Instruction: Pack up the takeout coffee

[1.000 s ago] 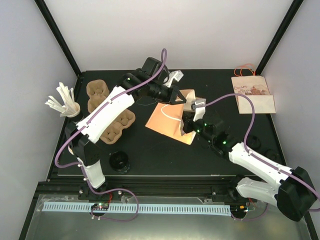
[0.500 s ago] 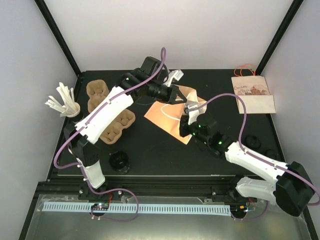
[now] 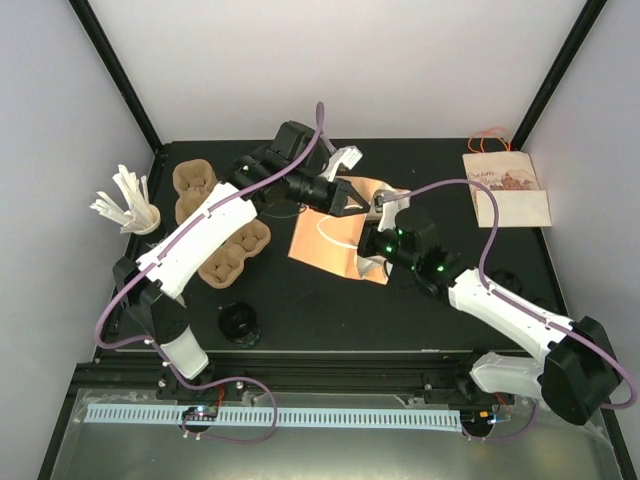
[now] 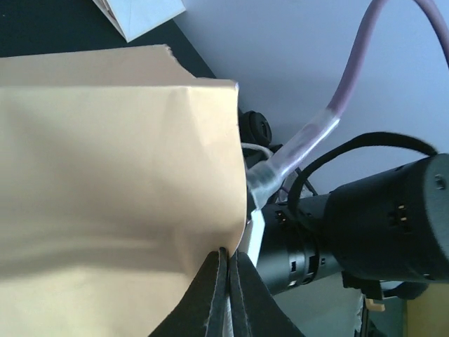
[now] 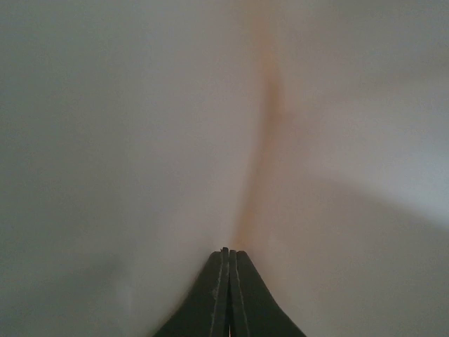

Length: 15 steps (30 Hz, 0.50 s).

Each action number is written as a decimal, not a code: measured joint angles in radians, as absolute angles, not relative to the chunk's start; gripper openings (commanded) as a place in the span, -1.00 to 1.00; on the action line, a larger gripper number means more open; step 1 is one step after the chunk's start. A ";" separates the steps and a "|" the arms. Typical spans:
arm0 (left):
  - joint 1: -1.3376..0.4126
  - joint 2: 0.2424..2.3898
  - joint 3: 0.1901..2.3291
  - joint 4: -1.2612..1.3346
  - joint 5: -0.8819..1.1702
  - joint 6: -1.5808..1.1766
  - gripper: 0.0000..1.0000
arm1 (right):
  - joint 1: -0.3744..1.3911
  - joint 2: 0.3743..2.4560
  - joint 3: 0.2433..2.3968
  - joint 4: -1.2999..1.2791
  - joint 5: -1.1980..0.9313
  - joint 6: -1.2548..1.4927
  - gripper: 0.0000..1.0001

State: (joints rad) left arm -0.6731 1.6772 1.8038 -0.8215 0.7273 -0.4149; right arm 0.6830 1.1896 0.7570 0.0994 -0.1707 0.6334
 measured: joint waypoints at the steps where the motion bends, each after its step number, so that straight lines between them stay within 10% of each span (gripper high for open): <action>1: -0.673 1.677 1.800 -0.817 0.730 -0.414 -0.97 | 0.683 1.192 0.771 0.089 -0.173 0.649 -0.97; 15: -0.673 1.650 1.764 -0.730 0.749 -0.462 -0.97 | 0.679 1.197 0.736 0.178 -0.216 0.710 -0.97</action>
